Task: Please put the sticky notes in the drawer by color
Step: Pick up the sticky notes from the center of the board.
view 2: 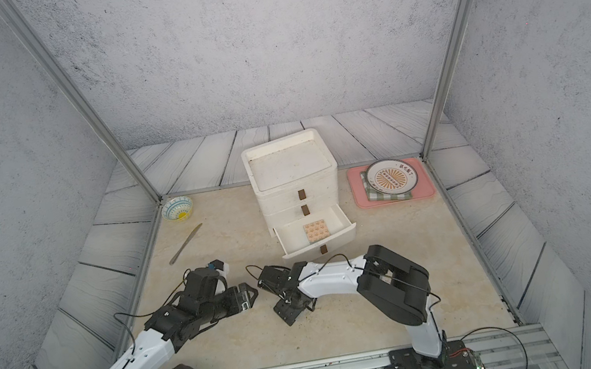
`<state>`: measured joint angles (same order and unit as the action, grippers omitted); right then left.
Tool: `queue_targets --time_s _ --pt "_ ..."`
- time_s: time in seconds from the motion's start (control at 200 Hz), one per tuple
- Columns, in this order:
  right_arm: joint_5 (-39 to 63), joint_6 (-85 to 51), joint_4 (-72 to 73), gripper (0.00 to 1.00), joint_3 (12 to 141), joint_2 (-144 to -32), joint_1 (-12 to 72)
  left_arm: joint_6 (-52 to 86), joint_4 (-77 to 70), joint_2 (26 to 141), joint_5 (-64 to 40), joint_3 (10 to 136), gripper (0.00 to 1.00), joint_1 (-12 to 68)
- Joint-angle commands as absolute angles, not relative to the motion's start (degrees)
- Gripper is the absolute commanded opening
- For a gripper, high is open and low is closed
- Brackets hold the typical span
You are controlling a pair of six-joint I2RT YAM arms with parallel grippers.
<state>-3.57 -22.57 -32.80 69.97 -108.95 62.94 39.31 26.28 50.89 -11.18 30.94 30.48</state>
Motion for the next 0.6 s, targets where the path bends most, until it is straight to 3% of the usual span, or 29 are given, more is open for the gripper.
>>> queue_targets --time_s 0.0,0.175,0.51,0.595 --pt "-5.2 -23.6 -35.7 0.76 68.4 -108.9 63.1 39.2 25.1 51.9 -12.7 31.8 0.85 30.1" --pt "-6.1 -24.1 -35.0 0.75 66.7 -101.0 63.1 38.4 22.6 55.8 -19.9 33.5 0.86 30.0" --pt "-6.0 -22.4 -35.6 0.76 65.1 -88.3 62.9 41.6 9.4 66.9 -47.9 36.2 0.84 30.1" --pt "-5.1 -22.3 -35.0 0.76 63.9 -86.2 62.6 42.1 8.3 67.7 -50.8 36.5 0.83 30.1"
